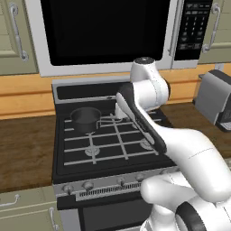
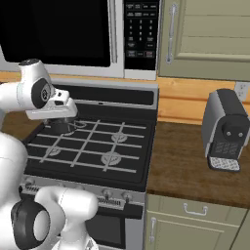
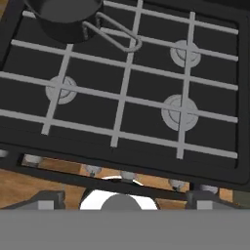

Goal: Turn off the rear left burner of the stove.

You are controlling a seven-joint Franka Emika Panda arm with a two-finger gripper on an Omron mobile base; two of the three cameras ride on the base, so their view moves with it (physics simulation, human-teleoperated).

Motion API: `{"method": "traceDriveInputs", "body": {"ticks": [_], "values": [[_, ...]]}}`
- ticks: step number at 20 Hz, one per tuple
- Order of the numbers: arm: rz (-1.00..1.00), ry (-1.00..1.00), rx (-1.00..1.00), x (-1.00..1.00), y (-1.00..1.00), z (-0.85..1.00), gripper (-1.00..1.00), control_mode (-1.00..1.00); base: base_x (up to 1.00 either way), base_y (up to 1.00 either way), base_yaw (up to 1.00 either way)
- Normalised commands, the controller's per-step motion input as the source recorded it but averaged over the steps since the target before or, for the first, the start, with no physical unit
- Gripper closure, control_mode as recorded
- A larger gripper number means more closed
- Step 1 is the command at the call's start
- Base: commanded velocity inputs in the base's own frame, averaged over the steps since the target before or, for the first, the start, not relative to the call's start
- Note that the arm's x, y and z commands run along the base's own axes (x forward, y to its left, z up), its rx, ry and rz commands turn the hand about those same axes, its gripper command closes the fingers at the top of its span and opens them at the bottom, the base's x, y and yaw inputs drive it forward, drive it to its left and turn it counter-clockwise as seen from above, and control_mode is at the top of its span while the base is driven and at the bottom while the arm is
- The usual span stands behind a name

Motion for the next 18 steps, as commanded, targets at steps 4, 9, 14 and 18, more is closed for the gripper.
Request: {"method": "traceDriveInputs", "body": {"ticks": [4,9,14,18], "values": [[0.19,0.00,-0.34,-0.62,1.00,-0.39,-1.00,-1.00,0.00,0.00,0.00],[0.22,0.07,-0.37,-0.53,1.00,-0.58,-1.00,-1.00,0.00,0.00,0.00],[0.24,0.20,-0.32,-0.35,1.00,-0.79,-1.00,-1.00,0.00,0.00,0.00],[0.34,0.18,-0.42,-0.02,0.89,-0.98,-1.00,-1.00,0.00,0.00,0.00]]}}
